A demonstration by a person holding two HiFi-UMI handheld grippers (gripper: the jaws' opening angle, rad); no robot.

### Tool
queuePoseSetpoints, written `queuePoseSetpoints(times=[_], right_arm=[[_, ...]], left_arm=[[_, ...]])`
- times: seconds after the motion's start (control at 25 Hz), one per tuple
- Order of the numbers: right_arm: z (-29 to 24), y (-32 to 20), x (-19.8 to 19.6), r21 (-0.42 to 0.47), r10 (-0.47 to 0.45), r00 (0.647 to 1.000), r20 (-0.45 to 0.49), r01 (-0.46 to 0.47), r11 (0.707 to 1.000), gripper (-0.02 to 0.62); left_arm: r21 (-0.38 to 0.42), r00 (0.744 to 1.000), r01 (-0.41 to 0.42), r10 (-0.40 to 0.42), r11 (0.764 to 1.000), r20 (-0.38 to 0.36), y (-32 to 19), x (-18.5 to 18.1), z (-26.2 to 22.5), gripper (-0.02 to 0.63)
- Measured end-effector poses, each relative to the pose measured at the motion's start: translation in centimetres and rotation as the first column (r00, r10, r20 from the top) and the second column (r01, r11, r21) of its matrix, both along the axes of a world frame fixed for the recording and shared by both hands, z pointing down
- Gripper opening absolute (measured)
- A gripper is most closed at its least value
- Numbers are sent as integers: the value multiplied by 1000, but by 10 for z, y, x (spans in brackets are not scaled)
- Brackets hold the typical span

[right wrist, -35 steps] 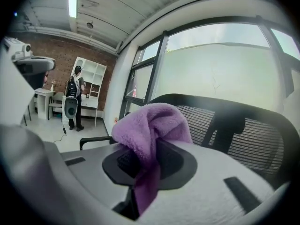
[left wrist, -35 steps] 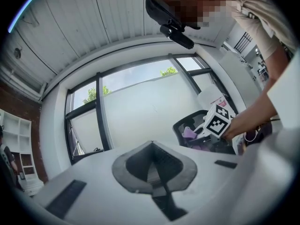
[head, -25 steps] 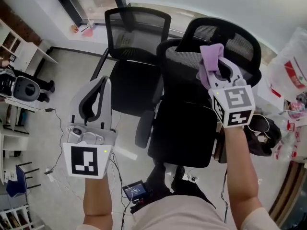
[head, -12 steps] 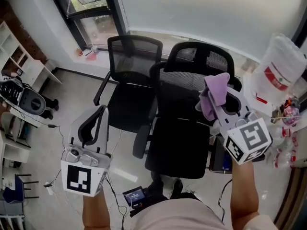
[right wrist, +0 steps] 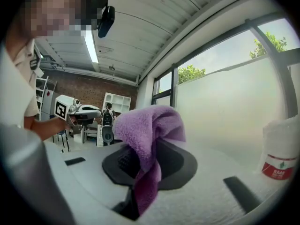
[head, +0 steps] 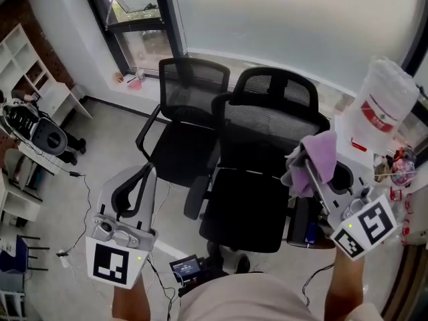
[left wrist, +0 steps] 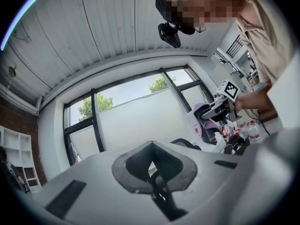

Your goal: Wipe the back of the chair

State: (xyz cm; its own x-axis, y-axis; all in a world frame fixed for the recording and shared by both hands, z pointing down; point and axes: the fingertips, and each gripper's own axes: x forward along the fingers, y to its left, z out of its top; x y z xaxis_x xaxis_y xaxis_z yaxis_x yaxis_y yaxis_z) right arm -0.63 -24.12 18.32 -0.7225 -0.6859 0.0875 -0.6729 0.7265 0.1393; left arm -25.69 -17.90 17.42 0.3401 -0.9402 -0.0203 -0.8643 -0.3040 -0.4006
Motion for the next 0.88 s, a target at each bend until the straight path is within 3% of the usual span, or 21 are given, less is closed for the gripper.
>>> queuePoseSetpoints(times=[0.4,0.88], right_arm=[[-5,65,10,-9,-63,998,8,63,998,51],[-1,82,10,-19,-61,998,20,62,998,51]], left_arm=[[0,999,21,-21,1000,-39,45,3,2,6],[-2,999,28,-28,1000,-47,67,4,7,6]])
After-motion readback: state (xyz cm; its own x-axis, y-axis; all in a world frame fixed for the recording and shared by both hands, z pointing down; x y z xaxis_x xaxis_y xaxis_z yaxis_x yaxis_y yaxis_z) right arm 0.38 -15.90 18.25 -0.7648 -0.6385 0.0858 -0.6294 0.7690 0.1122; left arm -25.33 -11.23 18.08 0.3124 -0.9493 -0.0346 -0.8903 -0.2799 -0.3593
